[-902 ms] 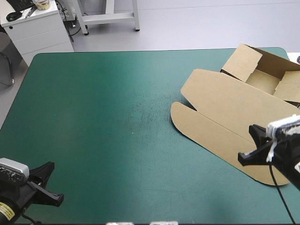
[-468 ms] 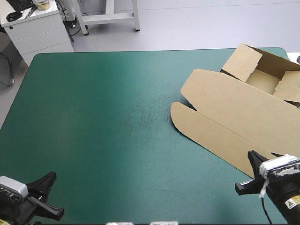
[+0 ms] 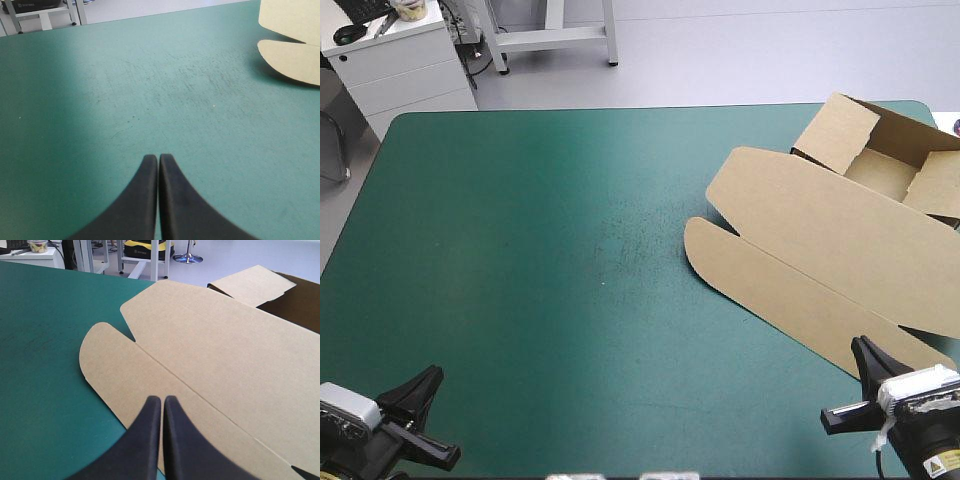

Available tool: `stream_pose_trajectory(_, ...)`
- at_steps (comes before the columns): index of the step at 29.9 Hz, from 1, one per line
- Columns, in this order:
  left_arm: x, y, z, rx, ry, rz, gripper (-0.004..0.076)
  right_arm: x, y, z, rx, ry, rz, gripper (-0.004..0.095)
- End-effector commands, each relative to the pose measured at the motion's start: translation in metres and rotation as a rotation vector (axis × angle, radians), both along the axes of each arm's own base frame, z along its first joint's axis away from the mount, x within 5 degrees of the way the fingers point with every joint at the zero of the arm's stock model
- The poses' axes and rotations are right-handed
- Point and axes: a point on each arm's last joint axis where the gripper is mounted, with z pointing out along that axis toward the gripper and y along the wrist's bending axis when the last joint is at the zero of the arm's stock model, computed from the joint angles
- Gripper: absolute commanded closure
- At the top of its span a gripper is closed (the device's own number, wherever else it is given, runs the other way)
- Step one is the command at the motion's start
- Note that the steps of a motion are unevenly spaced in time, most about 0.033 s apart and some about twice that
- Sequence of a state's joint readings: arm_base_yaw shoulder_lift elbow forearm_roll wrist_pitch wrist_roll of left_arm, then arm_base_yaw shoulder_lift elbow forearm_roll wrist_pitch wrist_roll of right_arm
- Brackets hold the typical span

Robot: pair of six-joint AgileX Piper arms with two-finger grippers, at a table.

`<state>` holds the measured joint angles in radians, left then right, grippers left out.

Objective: Fold the box

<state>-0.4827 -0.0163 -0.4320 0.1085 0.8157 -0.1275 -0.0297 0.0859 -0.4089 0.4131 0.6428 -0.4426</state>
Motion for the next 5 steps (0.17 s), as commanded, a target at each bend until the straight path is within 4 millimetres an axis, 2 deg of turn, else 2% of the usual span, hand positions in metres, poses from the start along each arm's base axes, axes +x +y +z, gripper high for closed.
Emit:
stream_pose_trajectory(1,-0.0029,0.001,0.0134,-0.045,-0.105,-0.014,0.0734,-0.001,0.0003,0.006,0.025,-0.033,0.0,0.0915)
stream_pose_trajectory(5,-0.0031,0.0006,0.0134,-0.051,-0.102,-0.017,0.0733,-0.0012,0.0007,0.0052,0.026,-0.024,0.004,0.0928)
